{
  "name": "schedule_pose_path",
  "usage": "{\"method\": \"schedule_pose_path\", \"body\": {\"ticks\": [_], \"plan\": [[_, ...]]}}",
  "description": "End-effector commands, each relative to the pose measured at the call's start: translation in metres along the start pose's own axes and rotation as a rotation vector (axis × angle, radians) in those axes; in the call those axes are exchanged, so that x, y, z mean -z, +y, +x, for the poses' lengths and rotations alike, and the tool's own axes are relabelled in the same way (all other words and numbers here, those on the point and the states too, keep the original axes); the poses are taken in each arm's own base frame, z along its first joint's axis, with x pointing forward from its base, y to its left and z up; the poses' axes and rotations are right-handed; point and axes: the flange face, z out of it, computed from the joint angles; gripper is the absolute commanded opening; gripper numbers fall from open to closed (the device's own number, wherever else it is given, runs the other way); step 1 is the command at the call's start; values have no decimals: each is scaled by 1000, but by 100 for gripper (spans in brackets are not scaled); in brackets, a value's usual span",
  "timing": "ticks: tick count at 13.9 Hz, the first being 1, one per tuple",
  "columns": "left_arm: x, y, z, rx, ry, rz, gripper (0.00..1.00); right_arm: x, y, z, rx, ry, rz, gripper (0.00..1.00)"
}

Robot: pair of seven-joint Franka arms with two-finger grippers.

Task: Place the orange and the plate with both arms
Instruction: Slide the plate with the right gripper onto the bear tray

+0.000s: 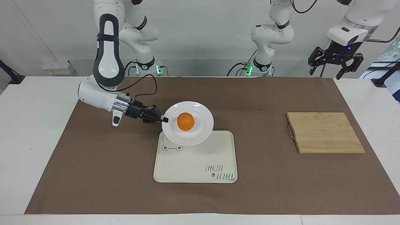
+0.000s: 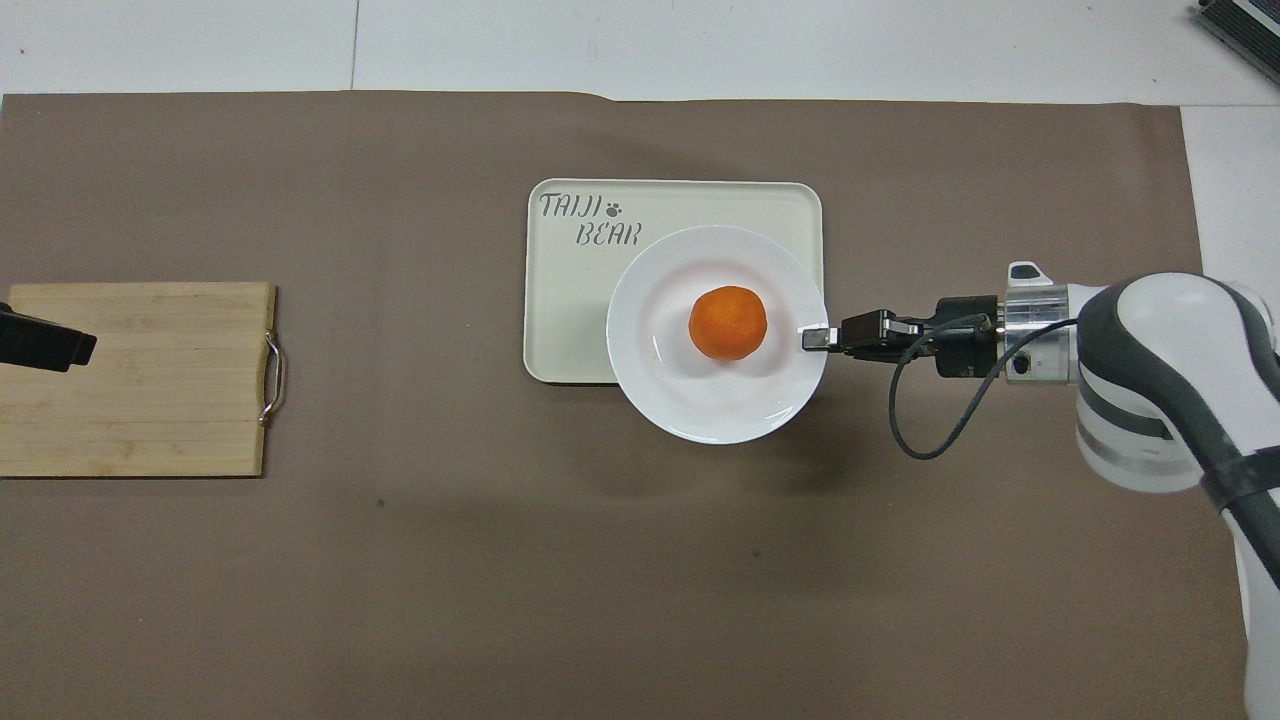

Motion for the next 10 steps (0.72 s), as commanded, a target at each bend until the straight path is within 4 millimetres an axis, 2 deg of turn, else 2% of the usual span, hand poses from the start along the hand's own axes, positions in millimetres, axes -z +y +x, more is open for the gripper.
{"method": "schedule_pose_path", "body": {"ticks": [1,3,6,10], "plan": [[4,-1,-6,-10,-10,17,100,-20,6,28,-49,49,34,0],[4,-1,-6,-10,-10,17,100,-35,-5,37,-65,89,6,0],[4,-1,-6,-10,-10,16,100,-63,6,54,-67,96,-12,0],[4,-1,-6,-10,-10,16,100,-81,24,58,-80,85,-21,0]]}}
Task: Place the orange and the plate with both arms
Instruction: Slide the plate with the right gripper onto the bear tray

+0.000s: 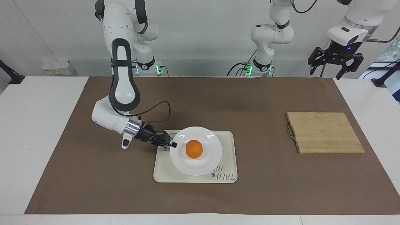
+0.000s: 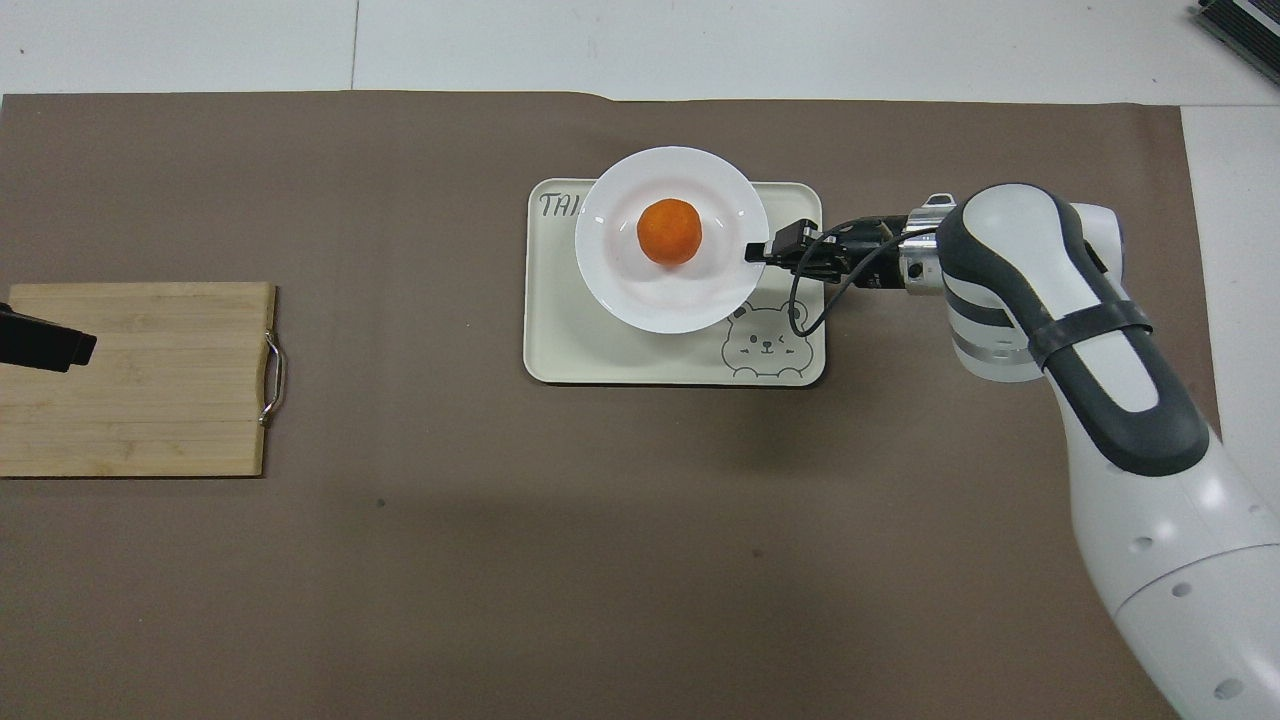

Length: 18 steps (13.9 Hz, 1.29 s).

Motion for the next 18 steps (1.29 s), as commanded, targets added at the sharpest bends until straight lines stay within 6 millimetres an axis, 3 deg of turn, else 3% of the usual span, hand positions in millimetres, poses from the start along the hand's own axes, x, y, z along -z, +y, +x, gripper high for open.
{"method": "schedule_pose_path", "body": {"ticks": [1,8,17,18], "plan": [[4,-1,-6,-10,-10,16,100,-10,3,10,-17,10,30,0],[4,-1,-6,-10,-10,16,100,-34,17,-5,48,-57,6,0],[4,-2,-6,-8,-10,16,100,-38,35,-16,75,-75,-29,0],[5,-1,-6,-9,-8,17,100,-37,37,-16,99,-77,-51,12]]}}
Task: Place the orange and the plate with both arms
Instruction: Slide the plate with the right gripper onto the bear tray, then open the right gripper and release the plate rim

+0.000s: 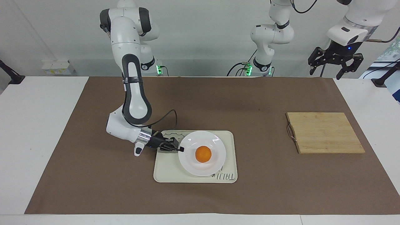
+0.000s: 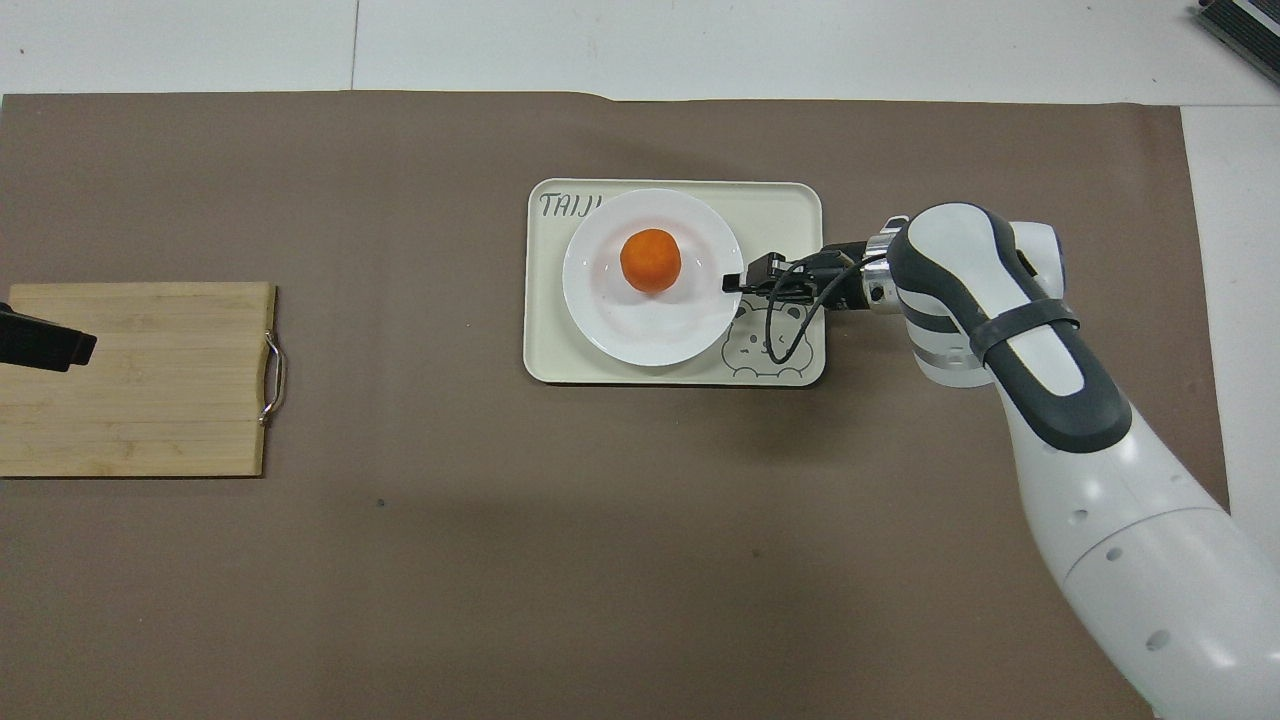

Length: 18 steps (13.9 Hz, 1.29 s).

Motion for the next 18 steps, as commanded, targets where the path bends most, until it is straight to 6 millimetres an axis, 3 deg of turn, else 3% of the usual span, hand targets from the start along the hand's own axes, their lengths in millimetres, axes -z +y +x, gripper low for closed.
{"method": "schedule_pose_path", "body": {"ticks": [1,2,3,7,10,13,18], "plan": [[5,-1,-6,-9,-8,17,100,5,4,-2,53,-5,-46,39],[5,-1,-6,-9,-8,17,100,7,2,-1,53,4,-55,89],[3,-1,-6,-10,-11,16,100,7,-1,-2,57,11,-62,100],[4,-1,-6,-10,-10,17,100,19,-9,2,74,15,-140,100],[5,-1,-6,-9,-8,17,100,49,-38,7,122,37,-322,100],[4,-1,-6,-10,-10,16,100,75,-55,9,151,37,-462,100],[3,-1,-7,-11,-18,14,100,139,-93,-1,181,8,-713,100]]}}
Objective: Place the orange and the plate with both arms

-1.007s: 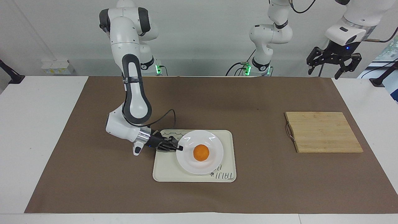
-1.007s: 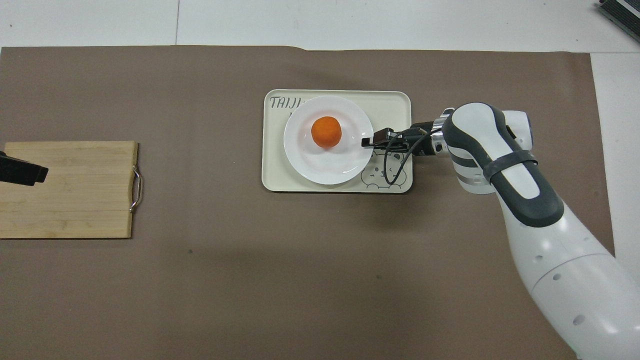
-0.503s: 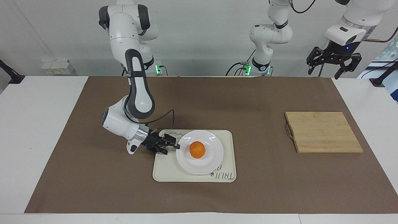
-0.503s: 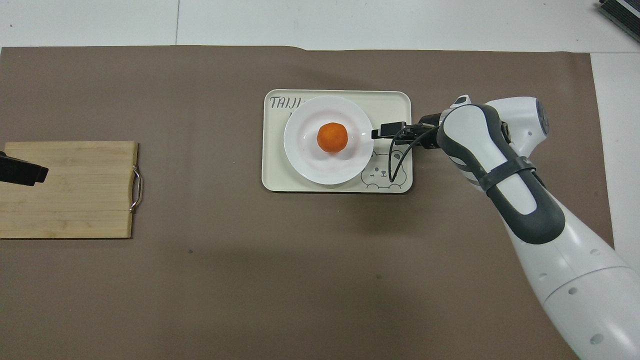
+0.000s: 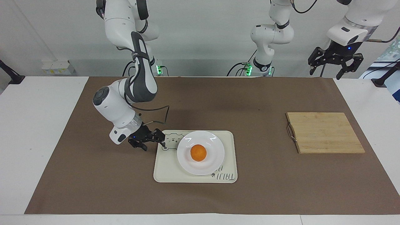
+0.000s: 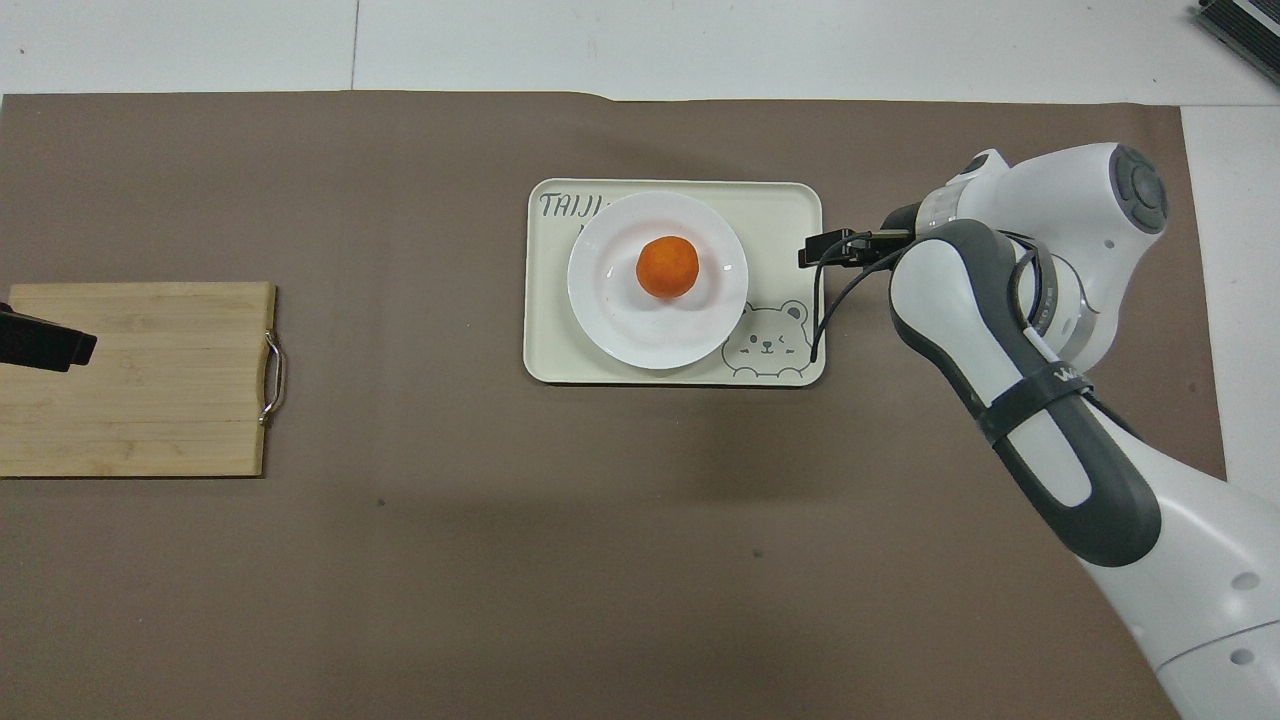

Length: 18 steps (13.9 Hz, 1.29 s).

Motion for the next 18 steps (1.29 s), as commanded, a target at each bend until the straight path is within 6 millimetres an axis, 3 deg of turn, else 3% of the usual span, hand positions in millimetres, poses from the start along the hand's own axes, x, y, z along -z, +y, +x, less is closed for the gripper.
{"method": "schedule_pose_path", "body": {"ticks": [1,4,12,18], "plan": [[4,0,-6,-11,-13,14,100,44,9,-11,0,-45,-73,100],[4,-1,-6,-10,-8,15,100,92,22,-22,15,-72,-144,100],[4,1,-6,-16,-14,9,100,192,7,-65,-19,-128,-228,100],[6,2,-6,-14,-7,3,100,265,15,-99,-51,-162,-287,100]]}}
